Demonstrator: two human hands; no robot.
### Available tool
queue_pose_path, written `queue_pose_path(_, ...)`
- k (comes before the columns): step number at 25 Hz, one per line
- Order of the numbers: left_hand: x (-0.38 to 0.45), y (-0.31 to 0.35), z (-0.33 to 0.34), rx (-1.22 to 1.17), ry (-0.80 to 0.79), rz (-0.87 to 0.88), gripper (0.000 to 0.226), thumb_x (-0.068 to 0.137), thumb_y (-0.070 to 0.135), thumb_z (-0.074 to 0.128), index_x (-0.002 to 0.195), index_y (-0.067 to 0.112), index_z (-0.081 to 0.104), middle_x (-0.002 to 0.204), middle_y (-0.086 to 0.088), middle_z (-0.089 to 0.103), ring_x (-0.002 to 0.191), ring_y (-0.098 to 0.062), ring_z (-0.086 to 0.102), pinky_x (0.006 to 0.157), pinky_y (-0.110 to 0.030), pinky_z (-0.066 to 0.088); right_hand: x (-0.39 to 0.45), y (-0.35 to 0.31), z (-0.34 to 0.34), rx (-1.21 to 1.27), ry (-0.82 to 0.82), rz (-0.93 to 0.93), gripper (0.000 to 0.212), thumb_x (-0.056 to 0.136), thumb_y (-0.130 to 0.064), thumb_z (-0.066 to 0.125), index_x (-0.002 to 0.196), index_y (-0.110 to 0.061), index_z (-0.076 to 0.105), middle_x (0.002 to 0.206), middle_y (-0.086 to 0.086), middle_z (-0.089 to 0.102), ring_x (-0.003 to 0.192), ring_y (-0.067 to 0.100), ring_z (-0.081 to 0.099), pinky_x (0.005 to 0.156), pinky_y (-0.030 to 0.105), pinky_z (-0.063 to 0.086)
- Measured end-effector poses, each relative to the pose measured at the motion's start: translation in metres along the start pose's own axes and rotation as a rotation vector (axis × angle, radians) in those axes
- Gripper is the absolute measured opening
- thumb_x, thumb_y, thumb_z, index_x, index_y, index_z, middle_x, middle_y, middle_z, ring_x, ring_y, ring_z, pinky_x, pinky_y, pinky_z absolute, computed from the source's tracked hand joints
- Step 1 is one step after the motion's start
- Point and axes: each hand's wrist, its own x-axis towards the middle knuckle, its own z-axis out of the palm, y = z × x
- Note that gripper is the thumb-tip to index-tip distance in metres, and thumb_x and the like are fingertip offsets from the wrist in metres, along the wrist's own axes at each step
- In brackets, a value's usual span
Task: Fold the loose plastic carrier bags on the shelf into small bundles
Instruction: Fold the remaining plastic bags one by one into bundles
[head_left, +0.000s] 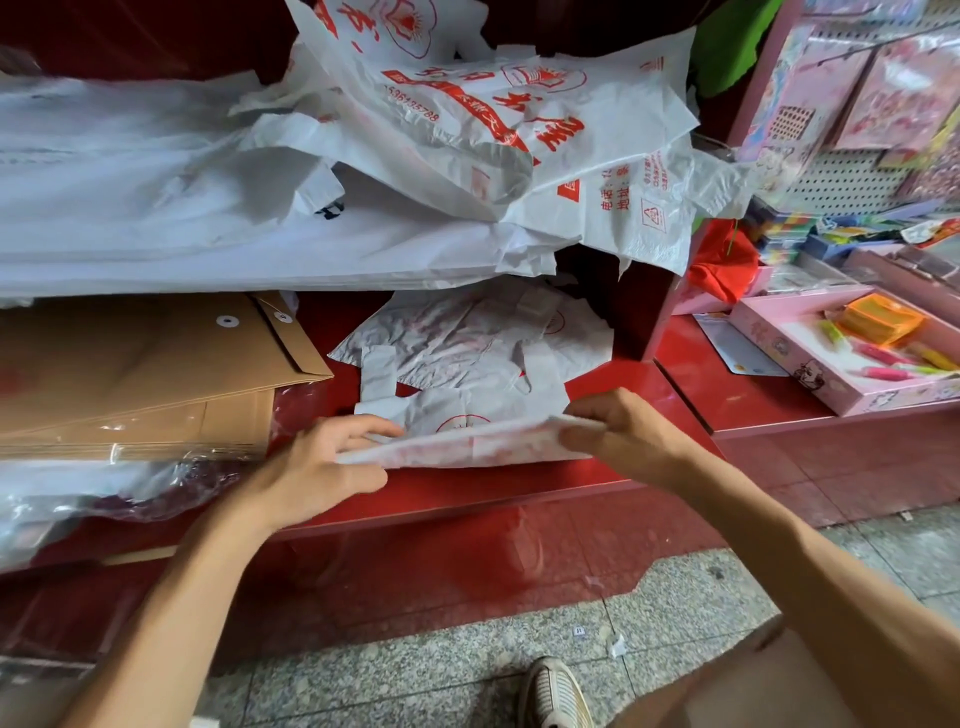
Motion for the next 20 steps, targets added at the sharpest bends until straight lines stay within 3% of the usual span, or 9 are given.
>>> queue_pose_path(4, 0.01, -0.008, 0.007, -0.16, 0.243, -0.171, 0.023, 0.083, 0.01, 0.072, 0.095, 0.028, 0.064, 0.083, 0.004, 0.075, 0.083, -0.014, 0.071, 0.069, -0.024, 0.049, 0.003, 0.007, 0.006, 0.196, 0.149, 0.188, 0.018, 0.09, -0.014, 0.063, 0.073, -0.013, 0.068, 0.06, -0.005, 0.064, 0.051, 0.009, 0.058, 0.049, 0.028, 0.045)
queue_pose_path(7, 0.016, -0.016, 0.014, -0.076, 0.275, -0.222, 0.049, 0.076, 0.015, 0.074, 0.121, 0.024, 0.055, 0.081, -0.006, 0.073, 0.079, -0.029, 0.069, 0.071, -0.033, 0.046, 0.013, 0.017, 0.016, -0.014, 0.177, 0.272, 0.008, 0.085, -0.017, 0.063, 0.079, -0.013, 0.067, 0.07, 0.002, 0.066, 0.064, 0.022, 0.064, 0.053, 0.031, 0.047)
queue_pose_path(9, 0.017, -0.021, 0.017, 0.267, 0.356, -0.176, 0.075, 0.072, 0.017, 0.075, 0.139, 0.025, 0.042, 0.106, -0.002, 0.067, 0.098, -0.023, 0.062, 0.084, -0.038, 0.047, 0.015, 0.015, 0.02, -0.202, 0.3, 0.291, 0.011, 0.084, -0.023, 0.064, 0.093, -0.017, 0.063, 0.082, -0.002, 0.064, 0.075, 0.022, 0.063, 0.059, 0.027, 0.042)
queue_pose_path(11, 0.014, -0.018, 0.023, 0.498, 0.419, 0.062, 0.083, 0.073, 0.024, 0.073, 0.146, 0.03, 0.034, 0.142, 0.005, 0.042, 0.131, -0.019, 0.043, 0.107, -0.046, 0.037, 0.012, 0.009, 0.027, -0.443, 0.422, 0.118, 0.034, 0.086, -0.033, 0.063, 0.116, -0.021, 0.054, 0.104, -0.003, 0.06, 0.091, 0.021, 0.059, 0.067, 0.03, 0.043)
queue_pose_path(13, 0.013, -0.011, 0.028, 0.492, 0.207, 0.223, 0.082, 0.075, 0.046, 0.063, 0.149, 0.037, 0.029, 0.159, 0.016, 0.016, 0.147, -0.008, 0.016, 0.12, -0.049, 0.016, 0.008, 0.002, 0.036, -0.512, 0.228, -0.102, 0.066, 0.088, -0.053, 0.059, 0.143, -0.024, 0.038, 0.143, -0.001, 0.045, 0.123, 0.022, 0.047, 0.092, 0.039, 0.044)
queue_pose_path(14, 0.012, -0.011, 0.031, 0.519, 0.066, 0.217, 0.087, 0.074, 0.06, 0.058, 0.151, 0.042, 0.022, 0.16, 0.021, 0.003, 0.147, -0.002, 0.003, 0.122, -0.049, 0.005, 0.006, -0.003, 0.039, -0.525, 0.04, -0.135, 0.083, 0.086, -0.063, 0.056, 0.153, -0.026, 0.023, 0.158, -0.001, 0.025, 0.139, 0.022, 0.03, 0.107, 0.044, 0.033)
queue_pose_path(16, 0.013, -0.013, 0.034, 0.651, -0.133, 0.147, 0.098, 0.073, 0.069, 0.062, 0.152, 0.045, 0.009, 0.155, 0.028, -0.01, 0.145, 0.003, -0.011, 0.121, -0.044, -0.005, 0.003, -0.007, 0.042, -0.681, -0.22, -0.153, 0.101, 0.08, -0.066, 0.061, 0.156, -0.031, 0.004, 0.164, -0.005, 0.002, 0.148, 0.019, 0.007, 0.118, 0.046, 0.015)
queue_pose_path(18, 0.012, -0.014, 0.027, 0.666, -0.124, 0.163, 0.094, 0.075, 0.052, 0.074, 0.151, 0.043, 0.019, 0.155, 0.029, 0.004, 0.146, 0.001, 0.007, 0.122, -0.034, 0.008, 0.004, -0.004, 0.035, -0.744, -0.215, -0.176, 0.096, 0.079, -0.051, 0.07, 0.155, -0.031, 0.016, 0.161, -0.008, 0.019, 0.143, 0.016, 0.024, 0.114, 0.041, 0.029)
queue_pose_path(20, 0.008, -0.009, 0.015, 0.524, -0.076, 0.186, 0.068, 0.077, 0.032, 0.075, 0.138, 0.041, 0.047, 0.146, 0.025, 0.039, 0.132, 0.005, 0.038, 0.111, -0.018, 0.029, 0.005, -0.002, 0.018, -0.501, -0.215, -0.125, 0.068, 0.077, -0.029, 0.072, 0.14, -0.034, 0.047, 0.139, -0.01, 0.054, 0.119, 0.009, 0.053, 0.096, 0.033, 0.048)
